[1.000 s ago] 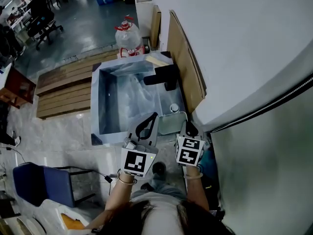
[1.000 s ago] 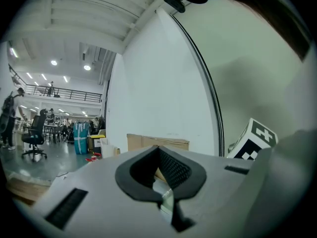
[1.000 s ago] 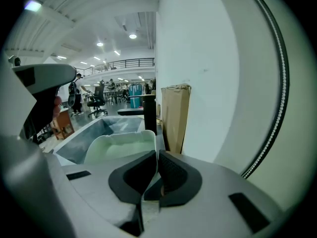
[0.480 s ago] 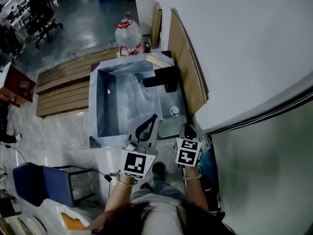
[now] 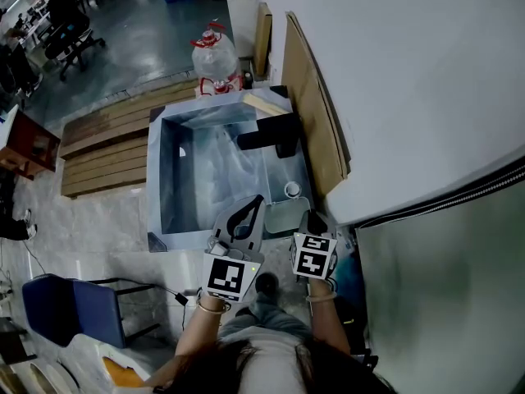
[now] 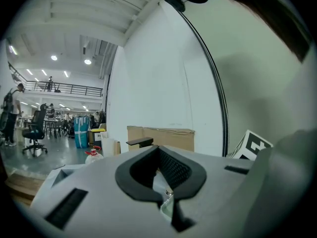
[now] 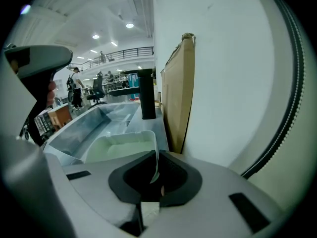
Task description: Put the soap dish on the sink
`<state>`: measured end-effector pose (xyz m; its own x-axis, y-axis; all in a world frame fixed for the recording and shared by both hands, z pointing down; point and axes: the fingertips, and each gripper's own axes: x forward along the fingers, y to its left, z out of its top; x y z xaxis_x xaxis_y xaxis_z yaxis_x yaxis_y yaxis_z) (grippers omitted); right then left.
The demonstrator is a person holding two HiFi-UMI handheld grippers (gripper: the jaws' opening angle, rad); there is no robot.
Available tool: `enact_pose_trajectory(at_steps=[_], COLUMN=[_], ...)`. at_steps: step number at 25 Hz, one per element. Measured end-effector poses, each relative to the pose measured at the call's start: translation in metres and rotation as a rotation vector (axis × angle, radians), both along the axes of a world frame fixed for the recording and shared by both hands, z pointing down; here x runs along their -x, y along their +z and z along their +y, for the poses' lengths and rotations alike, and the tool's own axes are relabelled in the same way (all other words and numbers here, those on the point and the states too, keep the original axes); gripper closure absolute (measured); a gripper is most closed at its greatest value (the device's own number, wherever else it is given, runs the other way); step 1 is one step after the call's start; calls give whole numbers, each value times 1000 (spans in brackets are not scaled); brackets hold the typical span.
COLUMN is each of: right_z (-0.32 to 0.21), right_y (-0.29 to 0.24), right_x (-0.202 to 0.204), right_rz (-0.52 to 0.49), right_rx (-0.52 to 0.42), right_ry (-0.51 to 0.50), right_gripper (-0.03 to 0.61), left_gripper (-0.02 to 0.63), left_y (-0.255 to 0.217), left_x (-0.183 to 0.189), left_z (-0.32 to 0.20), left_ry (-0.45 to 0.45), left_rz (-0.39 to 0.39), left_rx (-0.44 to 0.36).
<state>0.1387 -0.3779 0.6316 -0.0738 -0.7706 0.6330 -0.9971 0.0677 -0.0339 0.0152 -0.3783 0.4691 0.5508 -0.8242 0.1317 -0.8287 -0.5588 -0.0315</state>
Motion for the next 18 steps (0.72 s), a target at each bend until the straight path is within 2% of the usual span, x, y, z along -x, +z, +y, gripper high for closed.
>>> enact_pose_trajectory(at_steps=[2, 7, 12, 18], right_z=[-2, -3, -2, -2], right_y=[2, 10, 17, 18], right_x=[0, 0, -2, -2], right_rz=[-3, -17, -33, -40], right_rx=[0, 15, 27, 21], right_ry=[1, 7, 17, 23], right_gripper=[541, 541, 541, 541], left_gripper=[606, 606, 606, 606], left_y=[-1, 5, 4, 7], left_x=[-1, -1, -4, -5], left_z=[-2, -2, -4, -2], left_ry=[6, -9, 0, -9], left_rz=[-8, 1, -11, -8], left_rx=[-18, 24, 2, 27])
